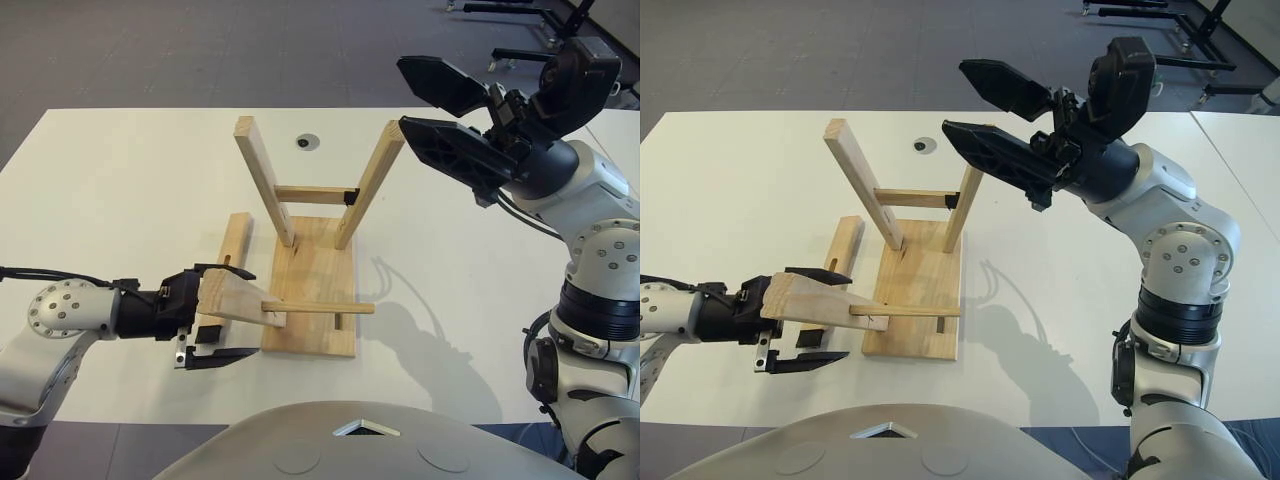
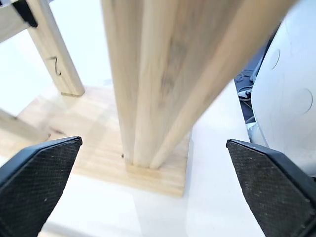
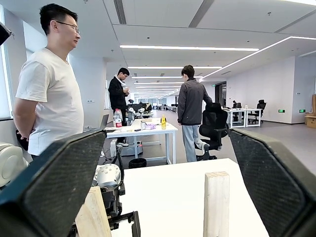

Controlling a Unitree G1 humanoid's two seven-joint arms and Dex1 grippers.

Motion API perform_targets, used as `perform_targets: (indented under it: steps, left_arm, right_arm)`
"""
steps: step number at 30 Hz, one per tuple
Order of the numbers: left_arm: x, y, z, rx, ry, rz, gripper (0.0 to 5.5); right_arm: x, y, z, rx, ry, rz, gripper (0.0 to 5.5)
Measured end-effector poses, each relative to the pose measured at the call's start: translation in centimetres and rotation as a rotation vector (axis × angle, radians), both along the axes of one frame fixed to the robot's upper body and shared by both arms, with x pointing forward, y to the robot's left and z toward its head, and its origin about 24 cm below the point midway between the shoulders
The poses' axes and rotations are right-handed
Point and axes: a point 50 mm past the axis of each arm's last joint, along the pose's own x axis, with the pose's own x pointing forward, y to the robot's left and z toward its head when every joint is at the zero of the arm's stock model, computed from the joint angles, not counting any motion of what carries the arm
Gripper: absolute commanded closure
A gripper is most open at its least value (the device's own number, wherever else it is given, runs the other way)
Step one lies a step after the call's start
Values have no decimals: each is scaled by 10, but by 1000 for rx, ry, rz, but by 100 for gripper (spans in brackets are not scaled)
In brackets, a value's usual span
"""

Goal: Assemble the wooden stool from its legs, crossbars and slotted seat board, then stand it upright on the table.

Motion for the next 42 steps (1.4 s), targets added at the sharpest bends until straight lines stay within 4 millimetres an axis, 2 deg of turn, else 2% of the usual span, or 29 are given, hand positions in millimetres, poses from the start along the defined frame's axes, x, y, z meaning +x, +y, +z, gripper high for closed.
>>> perform_targets:
  steps: [2,4,6,9,13,16,19,23,30,34,38,42]
  left_arm:
    - [1,5,0,29,-12,48,12]
    - [7,17,-8,107,-55,192,12]
    - [12,19,-15,133,-93,327,12]
    - [14,6,-27,115,-96,532,12]
    - [14,-5,-44,94,2,783,12]
    - [17,4,-57,342,12,1001,12]
    - [20,6,-59,355,62,1150,12]
    - [19,-4,-62,298,159,1175,12]
    - [12,2,-72,116,314,1258,116]
    - [10,6,-75,134,290,1230,185]
    - [8,5,-77,253,181,1082,242]
    - [9,2,-78,287,114,986,314]
  right_arm:
    - [0,0,0,0,2,-2,94]
    - [-1,-1,-3,-2,11,-7,94]
    - [-2,0,-5,-4,17,-13,94]
    - [-6,1,-6,-10,16,-19,94]
    - [-11,2,-10,-16,31,-30,94]
    - [-13,4,-12,-21,41,-41,94]
    - [-17,5,-14,-30,48,-46,94]
    - [-20,7,-15,-35,49,-55,94]
    - [-22,7,-16,-22,50,-66,94]
    - [-22,7,-16,-16,46,-66,94]
    - [-20,6,-14,-3,40,-78,94]
    - [-19,6,-14,-1,40,-83,94]
